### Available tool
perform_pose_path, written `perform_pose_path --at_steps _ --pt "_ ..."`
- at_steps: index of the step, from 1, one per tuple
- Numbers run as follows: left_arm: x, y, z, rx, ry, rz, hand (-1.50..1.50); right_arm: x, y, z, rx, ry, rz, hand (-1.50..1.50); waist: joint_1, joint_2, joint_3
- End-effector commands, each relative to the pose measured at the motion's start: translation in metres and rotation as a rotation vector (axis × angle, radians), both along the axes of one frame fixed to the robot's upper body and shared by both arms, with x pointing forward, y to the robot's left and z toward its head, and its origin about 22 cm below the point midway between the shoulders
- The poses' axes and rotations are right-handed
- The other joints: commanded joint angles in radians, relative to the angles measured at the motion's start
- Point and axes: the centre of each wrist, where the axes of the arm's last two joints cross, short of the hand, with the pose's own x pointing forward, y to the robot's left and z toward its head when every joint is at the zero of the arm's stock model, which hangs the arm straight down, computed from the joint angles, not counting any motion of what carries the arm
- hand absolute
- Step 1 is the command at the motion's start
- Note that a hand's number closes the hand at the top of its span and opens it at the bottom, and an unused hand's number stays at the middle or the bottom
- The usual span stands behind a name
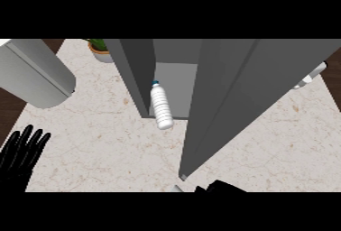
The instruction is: Pick up the bottled water, place it into the cabinet and close the cabinet
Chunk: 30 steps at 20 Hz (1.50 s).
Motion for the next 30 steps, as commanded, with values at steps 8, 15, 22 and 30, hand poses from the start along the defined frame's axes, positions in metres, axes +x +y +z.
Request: perform_pose_path --at_steps 8,15,22,30 --pt "-0.013 0.008 0.046 -0.002 -0.016 -0.004 -1.50 0.014 0.115 0.014 0.030 0.054 -0.119 1.50 0.012 0.019 0.004" --pt "-0.020 0.010 0.075 0.013 -0.027 -0.002 -1.50 0.071 0.135 0.040 0.046 0.122 -0.065 1.50 0.013 0.027 0.006" --pt "-0.031 0.010 0.070 0.017 -0.030 0.027 -1.50 0.098 0.137 0.010 -0.076 0.209 0.227 1.50 -0.003 0.028 0.006" --pt "-0.043 0.012 0.075 0.017 -0.016 0.041 -1.50 0.153 0.100 0.004 -0.034 0.177 0.084 1.50 -0.024 0.022 0.006"
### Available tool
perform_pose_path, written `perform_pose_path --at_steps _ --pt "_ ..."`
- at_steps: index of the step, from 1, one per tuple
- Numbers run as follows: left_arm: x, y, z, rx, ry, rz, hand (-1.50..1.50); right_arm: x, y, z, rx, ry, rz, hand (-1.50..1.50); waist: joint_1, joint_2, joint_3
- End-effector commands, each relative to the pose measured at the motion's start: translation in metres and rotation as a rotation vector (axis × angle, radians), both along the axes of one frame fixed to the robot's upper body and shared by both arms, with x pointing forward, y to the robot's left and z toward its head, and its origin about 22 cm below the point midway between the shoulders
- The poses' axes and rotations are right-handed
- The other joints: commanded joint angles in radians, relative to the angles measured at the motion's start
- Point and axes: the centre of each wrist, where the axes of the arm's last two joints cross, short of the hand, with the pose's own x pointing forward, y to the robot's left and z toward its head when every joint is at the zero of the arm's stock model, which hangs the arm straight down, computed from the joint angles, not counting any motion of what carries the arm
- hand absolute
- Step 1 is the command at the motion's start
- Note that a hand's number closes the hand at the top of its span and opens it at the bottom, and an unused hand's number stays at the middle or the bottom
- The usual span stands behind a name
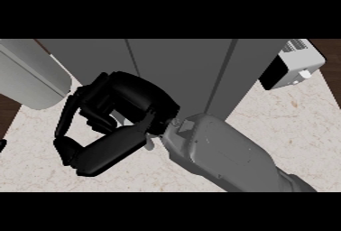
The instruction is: Pick up the bottled water, place it into the cabinet and close the cabinet
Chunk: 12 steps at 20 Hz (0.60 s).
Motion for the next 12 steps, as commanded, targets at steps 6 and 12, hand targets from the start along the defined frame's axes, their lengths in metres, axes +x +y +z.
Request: perform_pose_path --at_steps 6,12 --pt "-0.001 0.001 0.009 0.004 0.000 0.014 -1.50 0.058 -0.056 -0.015 -0.013 -0.080 -0.223 1.50 -0.016 0.000 0.000" --pt "0.000 -0.001 0.014 0.010 -0.003 0.014 -1.50 0.083 -0.067 -0.003 -0.029 -0.140 -0.382 1.50 -0.011 0.002 0.001"
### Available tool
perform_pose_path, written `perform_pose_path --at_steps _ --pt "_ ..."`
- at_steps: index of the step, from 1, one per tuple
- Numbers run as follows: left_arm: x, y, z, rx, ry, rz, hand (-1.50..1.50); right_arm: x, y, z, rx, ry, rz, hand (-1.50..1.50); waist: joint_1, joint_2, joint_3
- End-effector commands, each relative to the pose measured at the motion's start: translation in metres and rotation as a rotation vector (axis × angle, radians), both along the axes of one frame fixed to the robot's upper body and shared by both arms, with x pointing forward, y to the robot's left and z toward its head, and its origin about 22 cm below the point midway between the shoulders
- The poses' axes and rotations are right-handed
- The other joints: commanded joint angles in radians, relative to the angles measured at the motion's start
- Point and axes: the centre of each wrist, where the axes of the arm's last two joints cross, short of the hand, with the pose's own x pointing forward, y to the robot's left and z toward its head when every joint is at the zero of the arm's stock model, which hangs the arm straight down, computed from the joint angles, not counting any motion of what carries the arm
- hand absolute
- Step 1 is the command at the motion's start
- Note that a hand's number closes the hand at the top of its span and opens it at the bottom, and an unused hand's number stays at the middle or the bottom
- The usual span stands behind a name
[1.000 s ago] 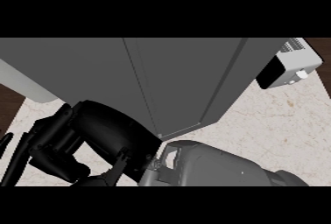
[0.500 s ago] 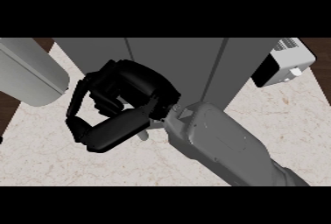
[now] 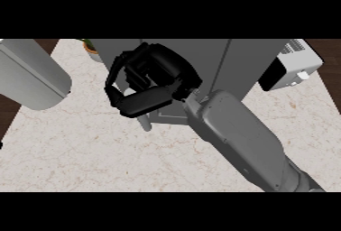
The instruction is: Pick up the bottled water, place it into the cabinet and close the cabinet
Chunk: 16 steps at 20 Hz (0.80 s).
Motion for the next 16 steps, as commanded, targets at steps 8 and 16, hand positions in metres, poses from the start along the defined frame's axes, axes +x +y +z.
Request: perform_pose_path --at_steps 8,16 --pt "0.008 -0.013 0.006 -0.016 -0.002 -0.042 -1.50 0.047 -0.039 0.008 -0.015 -0.071 -0.286 -1.50 0.004 0.020 0.006" --pt "0.017 -0.018 0.004 -0.021 0.000 -0.057 -1.50 0.050 -0.049 0.005 -0.008 -0.111 -0.304 -1.50 -0.009 0.021 0.005"
